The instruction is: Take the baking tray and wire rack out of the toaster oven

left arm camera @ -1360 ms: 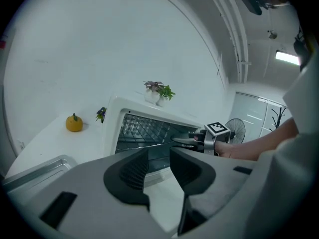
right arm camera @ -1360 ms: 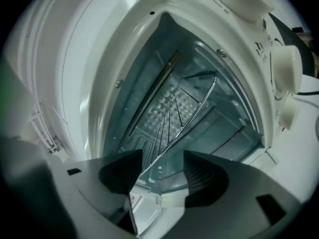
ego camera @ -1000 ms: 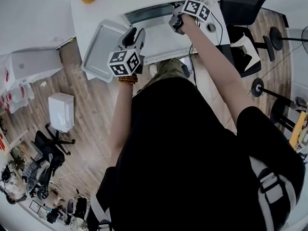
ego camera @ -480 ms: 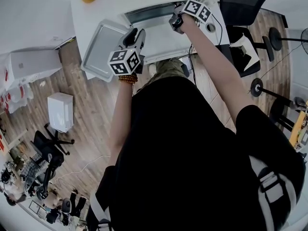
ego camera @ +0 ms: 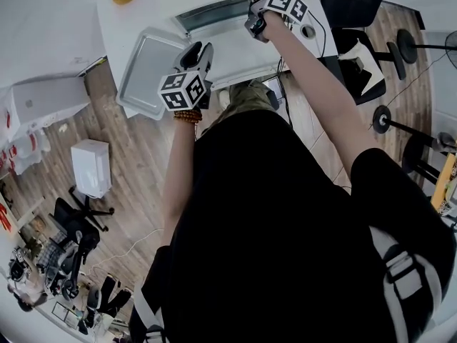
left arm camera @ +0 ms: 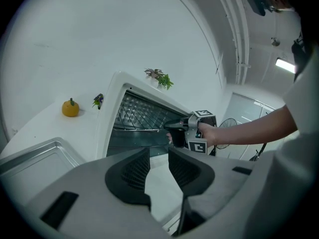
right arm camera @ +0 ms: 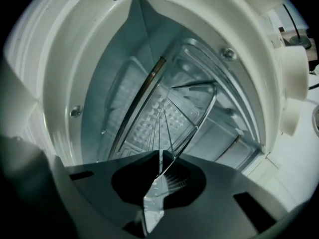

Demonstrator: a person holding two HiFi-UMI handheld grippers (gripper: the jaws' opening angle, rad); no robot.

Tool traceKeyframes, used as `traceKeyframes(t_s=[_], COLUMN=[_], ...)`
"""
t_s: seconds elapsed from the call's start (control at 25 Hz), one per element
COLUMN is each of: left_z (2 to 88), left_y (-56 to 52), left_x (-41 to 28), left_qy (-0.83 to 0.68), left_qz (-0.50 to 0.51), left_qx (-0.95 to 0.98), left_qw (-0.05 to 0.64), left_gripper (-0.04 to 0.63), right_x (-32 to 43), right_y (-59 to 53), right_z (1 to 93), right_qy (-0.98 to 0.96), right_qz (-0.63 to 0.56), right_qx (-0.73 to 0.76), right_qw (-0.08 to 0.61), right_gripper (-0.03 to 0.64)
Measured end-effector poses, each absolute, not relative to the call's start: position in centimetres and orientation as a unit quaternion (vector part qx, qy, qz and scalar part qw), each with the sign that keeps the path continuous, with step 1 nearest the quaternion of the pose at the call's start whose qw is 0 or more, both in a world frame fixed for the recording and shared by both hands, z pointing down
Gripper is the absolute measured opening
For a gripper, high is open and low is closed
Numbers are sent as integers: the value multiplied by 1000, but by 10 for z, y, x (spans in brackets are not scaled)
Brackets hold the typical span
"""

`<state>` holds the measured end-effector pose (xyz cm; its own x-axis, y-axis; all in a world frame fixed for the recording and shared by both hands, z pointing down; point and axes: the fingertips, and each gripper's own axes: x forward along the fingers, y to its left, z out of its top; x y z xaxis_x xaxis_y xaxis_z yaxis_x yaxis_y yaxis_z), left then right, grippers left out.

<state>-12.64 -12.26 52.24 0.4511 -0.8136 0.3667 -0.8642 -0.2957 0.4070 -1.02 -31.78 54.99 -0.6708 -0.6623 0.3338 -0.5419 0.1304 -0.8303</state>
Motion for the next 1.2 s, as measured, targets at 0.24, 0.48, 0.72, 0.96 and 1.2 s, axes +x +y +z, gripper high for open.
traceKeyframes(t_s=[0.24, 0.48, 0.72, 0.96, 1.2], left_z=[527, 524, 522, 523, 524], left_y=[-122, -126, -128, -126, -126], left_x=[-124, -124, -130, -131, -129], left_qy=[-516, -514, -519, -520, -519], left_qz=[44, 42, 37, 36, 36], left_qx=[805, 807, 804, 802, 803], left_qw=[288, 288, 289, 291, 292], left_gripper=[130, 130, 130, 130, 130], right_x=[-13, -13, -13, -13, -13], right_y=[-315, -315, -315, -314, -312], right_z=[548, 547, 548, 545, 546], right_qy=[741, 737, 739, 733, 735], right_qz=[-546, -555, -552, -558, -559], right_qx=[-384, -380, -381, -381, -377], right_qw=[73, 70, 71, 73, 75], right_gripper=[35, 32, 32, 31, 31])
